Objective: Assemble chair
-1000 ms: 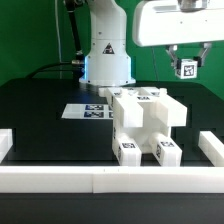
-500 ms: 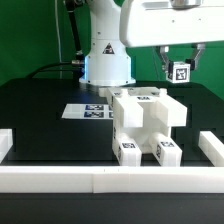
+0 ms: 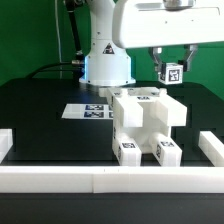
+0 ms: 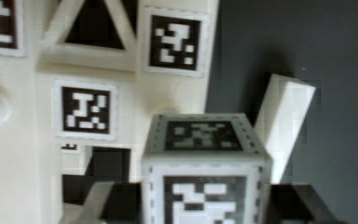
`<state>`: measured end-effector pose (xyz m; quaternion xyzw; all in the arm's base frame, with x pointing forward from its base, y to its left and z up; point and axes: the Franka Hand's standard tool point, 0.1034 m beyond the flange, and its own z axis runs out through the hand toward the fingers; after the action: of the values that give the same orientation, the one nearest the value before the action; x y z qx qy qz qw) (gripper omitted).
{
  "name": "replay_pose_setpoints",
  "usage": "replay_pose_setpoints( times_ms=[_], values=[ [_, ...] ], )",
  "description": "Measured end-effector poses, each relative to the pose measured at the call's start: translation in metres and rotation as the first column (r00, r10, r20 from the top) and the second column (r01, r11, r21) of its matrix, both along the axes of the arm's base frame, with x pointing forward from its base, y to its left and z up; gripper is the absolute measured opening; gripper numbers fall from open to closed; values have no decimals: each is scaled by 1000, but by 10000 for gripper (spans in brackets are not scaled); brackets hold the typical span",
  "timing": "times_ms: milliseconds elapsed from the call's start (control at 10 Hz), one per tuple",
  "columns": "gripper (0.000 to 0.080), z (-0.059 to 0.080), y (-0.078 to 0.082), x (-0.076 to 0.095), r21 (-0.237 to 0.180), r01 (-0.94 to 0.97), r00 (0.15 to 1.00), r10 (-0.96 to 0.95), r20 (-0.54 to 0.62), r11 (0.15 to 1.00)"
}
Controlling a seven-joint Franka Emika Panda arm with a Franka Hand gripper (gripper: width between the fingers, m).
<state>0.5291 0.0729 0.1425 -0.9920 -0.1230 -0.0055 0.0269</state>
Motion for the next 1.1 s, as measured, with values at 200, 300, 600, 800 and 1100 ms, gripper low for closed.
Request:
replay_pose_setpoints(
  times_ms=[200, 300, 600, 800, 1100],
  values=[
    [289, -3, -8, 1, -2, 4, 1000, -4, -2, 1000],
    [289, -4, -10, 1, -4, 8, 1000, -8, -3, 1000],
    [289, -10, -8, -1, -7, 8, 1000, -8, -11, 1000],
    [289, -12, -4, -2, -8, 9, 1000, -9, -15, 1000],
    [289, -12, -2, 1, -11, 13, 1000, -13, 17, 1000]
  ],
)
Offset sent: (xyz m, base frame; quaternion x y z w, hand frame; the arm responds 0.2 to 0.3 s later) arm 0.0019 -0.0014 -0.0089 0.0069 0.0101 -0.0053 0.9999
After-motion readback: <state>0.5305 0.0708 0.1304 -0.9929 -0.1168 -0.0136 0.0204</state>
